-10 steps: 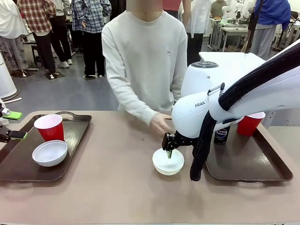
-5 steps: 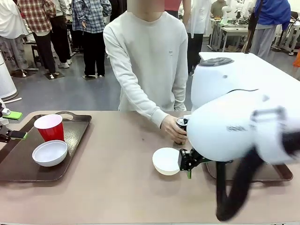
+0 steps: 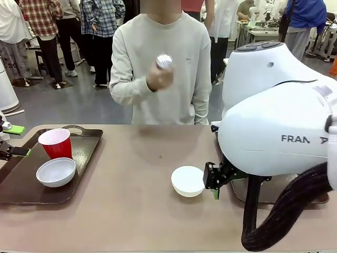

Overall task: Prepare tableware on both trays.
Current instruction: Pick up a Picnic Bowl from the table and place it on a Handle tray.

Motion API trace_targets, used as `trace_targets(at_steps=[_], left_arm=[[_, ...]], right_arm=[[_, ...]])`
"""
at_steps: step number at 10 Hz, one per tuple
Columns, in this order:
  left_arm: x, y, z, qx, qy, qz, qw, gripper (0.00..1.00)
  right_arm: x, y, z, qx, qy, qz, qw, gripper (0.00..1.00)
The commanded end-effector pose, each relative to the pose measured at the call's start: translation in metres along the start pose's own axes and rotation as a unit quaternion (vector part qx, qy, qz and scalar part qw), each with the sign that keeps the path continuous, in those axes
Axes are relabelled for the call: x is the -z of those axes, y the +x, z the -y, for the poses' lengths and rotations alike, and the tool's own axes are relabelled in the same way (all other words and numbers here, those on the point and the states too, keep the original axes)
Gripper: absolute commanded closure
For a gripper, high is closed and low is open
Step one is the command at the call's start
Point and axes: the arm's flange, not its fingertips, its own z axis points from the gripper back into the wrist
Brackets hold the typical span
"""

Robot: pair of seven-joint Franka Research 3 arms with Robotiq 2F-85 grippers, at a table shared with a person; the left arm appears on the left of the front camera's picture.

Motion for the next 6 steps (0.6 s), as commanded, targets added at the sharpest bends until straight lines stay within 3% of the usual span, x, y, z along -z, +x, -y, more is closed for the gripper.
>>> trace_targets(at_steps=[1,6], left_arm=[[0.0,-0.001,0.0,0.013,-0.008,0.007,1.0,0.08],[0.0,-0.001,0.0,0.013,-0.008,0.007,1.0,0.08]], right_arm=[[0.021,-0.003,0.005,-0.005,0.014,-0.004,1.0,0.0],[0.021,0.009,0.005,0.006,0.031,0.004,0.999,0.0]])
